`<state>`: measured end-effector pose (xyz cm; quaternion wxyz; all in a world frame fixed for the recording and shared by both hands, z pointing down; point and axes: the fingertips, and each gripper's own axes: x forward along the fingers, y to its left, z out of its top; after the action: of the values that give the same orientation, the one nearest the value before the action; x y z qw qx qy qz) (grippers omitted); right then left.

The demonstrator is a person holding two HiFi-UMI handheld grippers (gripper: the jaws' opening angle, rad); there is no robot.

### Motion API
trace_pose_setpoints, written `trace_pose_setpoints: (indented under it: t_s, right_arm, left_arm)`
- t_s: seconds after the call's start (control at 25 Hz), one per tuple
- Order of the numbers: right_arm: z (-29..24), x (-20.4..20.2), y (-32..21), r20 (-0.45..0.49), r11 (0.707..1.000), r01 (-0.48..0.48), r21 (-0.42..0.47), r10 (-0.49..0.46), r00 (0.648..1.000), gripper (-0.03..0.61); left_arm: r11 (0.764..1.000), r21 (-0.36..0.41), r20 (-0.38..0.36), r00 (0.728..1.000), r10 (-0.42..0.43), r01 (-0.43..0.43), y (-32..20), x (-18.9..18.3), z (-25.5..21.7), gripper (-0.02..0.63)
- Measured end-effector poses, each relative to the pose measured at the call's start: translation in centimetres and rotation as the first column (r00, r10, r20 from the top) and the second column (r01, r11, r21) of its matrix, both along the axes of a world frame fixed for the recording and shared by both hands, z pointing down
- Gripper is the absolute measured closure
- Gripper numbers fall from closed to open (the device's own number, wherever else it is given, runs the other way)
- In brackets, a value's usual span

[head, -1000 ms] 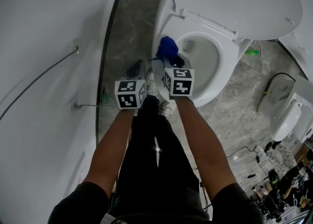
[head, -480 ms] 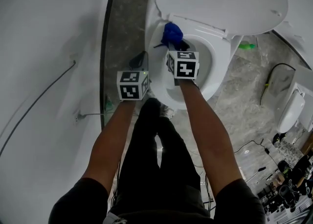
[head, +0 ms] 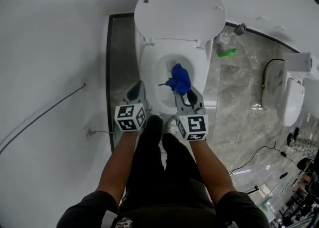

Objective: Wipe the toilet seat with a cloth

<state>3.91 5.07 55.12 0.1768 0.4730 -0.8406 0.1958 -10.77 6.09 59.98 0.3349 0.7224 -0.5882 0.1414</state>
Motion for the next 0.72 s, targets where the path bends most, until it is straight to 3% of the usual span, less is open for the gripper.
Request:
trace_pose_setpoints:
  t_s: [0.2, 0.4, 0.52, 0.72]
  right_arm:
    - [-8.2, 6.0, 6.5, -0.071, 0.995, -0.074, 0.065, 0.079, 0.994, 0.488]
    - [-16.3, 8.5, 9.7, -0.037, 0.986, -0.083, 0.147, 0.09, 0.995, 0.488]
    - [-20.7, 8.7, 10.4, -0.016, 0.976, -0.062, 0.21, 0.067, 0.998, 0.488]
    - [-25.8, 8.6, 10.5, -0.006, 0.949, -0.032, 0.313, 0.035, 0.999, 0.488]
  left_arm:
    - [0.983, 0.131, 0.064, 0.99, 0.124, -0.132, 3.8, 5.9, -10.4, 0.604]
    - [0.949, 0.238, 0.158, 0.972, 0.175, -0.209, 7.6, 9.3, -20.8, 0.604]
    - [0.934, 0.28, 0.191, 0.966, 0.173, -0.223, 9.0, 10.1, -25.2, 0.604]
    - [0.929, 0.308, 0.179, 0.972, 0.155, -0.205, 10.2, 10.8, -29.4, 0.604]
